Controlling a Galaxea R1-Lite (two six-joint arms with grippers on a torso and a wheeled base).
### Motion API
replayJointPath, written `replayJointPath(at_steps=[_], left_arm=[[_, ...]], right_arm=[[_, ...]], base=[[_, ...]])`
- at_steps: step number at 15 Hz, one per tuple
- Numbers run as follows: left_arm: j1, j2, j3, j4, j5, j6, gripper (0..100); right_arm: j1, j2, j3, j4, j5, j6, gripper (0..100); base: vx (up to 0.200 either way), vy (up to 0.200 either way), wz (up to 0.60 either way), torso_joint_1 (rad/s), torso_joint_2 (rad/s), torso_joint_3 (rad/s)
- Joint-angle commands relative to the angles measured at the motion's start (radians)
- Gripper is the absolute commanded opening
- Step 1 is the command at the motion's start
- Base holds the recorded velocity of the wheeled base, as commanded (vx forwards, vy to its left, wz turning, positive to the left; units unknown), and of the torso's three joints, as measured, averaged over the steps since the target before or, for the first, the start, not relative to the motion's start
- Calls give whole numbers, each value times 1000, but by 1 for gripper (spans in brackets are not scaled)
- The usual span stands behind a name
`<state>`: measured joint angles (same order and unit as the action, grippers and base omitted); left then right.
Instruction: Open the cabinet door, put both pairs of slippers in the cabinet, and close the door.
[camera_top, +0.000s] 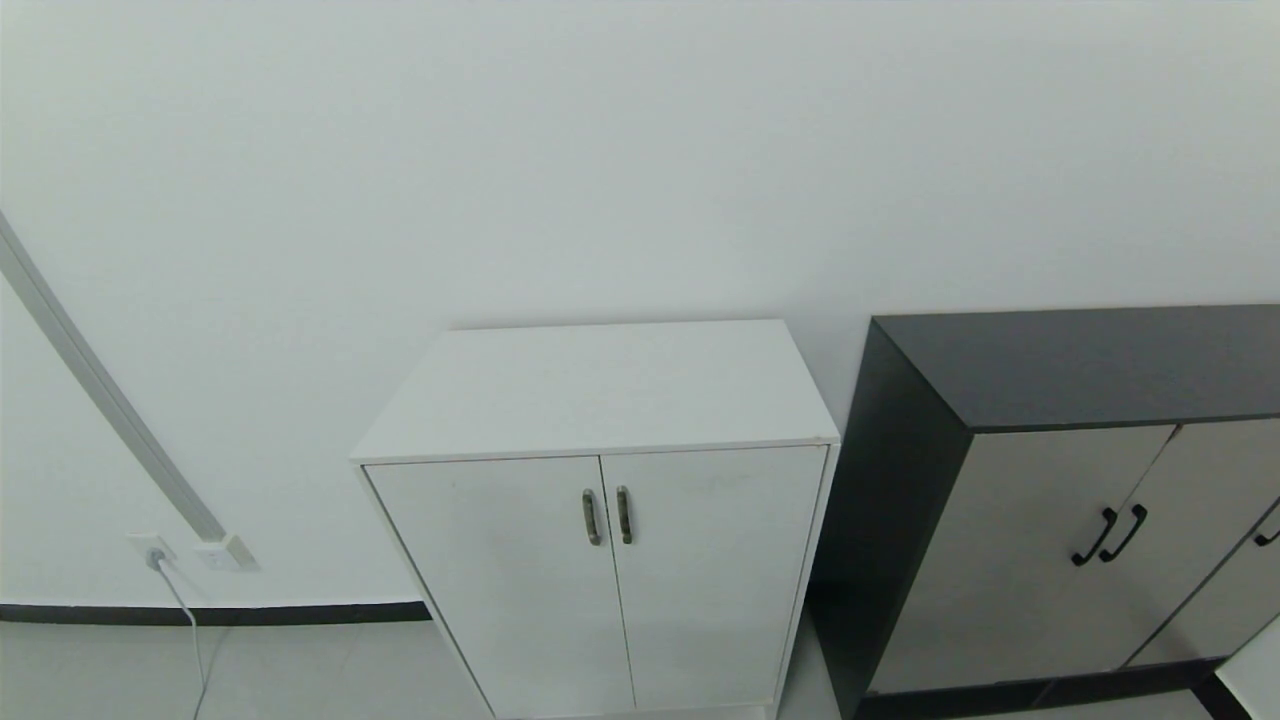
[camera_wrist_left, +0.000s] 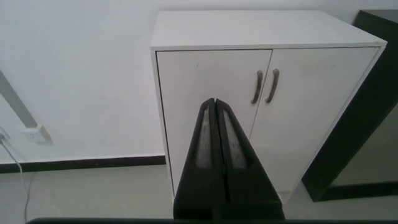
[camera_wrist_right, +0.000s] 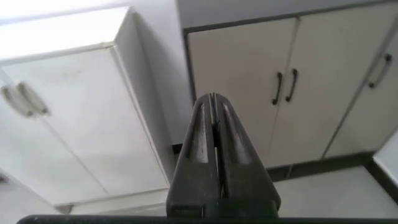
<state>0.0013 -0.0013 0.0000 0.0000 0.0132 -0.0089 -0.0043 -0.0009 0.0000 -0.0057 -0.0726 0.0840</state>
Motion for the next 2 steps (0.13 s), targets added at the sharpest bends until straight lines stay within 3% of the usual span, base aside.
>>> replayJointPath(at_steps=[1,2], left_arm=[[0,1,0,0,1,0,0],[0,1,0,0,1,0,0]], right_arm=[[0,2,0,0,-1,-4,0],[0,2,0,1,-1,-6,0]], base=[[0,0,0,0,0,0],[0,0,0,0,0,0]])
